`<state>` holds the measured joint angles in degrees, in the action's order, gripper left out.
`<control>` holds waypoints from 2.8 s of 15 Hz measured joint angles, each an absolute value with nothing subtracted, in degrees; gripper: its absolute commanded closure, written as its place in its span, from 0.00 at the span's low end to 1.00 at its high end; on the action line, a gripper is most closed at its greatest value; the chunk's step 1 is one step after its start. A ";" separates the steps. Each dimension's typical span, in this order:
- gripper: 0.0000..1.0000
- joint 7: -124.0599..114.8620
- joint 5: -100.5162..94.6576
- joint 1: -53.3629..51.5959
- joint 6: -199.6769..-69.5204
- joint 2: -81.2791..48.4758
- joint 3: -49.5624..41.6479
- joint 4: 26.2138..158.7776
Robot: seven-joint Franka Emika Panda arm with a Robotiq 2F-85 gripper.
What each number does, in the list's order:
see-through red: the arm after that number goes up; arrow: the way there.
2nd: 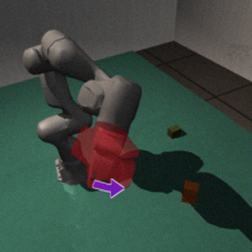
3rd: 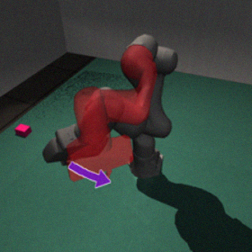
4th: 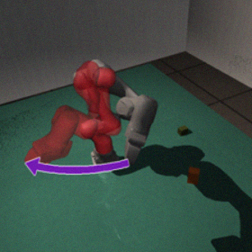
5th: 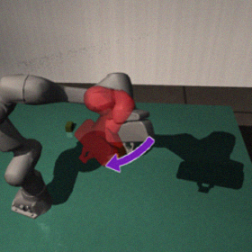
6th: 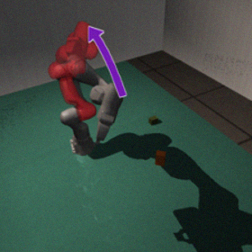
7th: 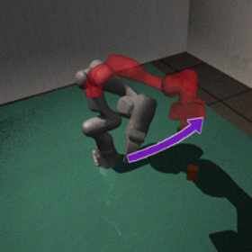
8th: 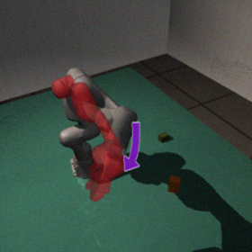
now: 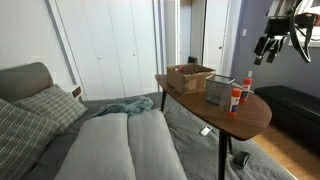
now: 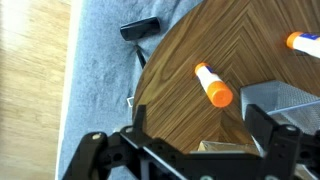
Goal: Put the glue sticks in the basket
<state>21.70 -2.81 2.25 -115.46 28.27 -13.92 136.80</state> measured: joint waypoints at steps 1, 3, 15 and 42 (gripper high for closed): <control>0.00 21.70 -2.81 2.25 -115.46 28.27 -13.92 136.80; 0.00 21.70 -2.81 2.25 -115.46 28.27 -13.92 136.80; 0.00 35.34 0.26 -5.92 -104.73 34.75 -9.97 141.44; 0.00 39.16 9.97 -12.61 -118.72 38.48 -5.49 152.32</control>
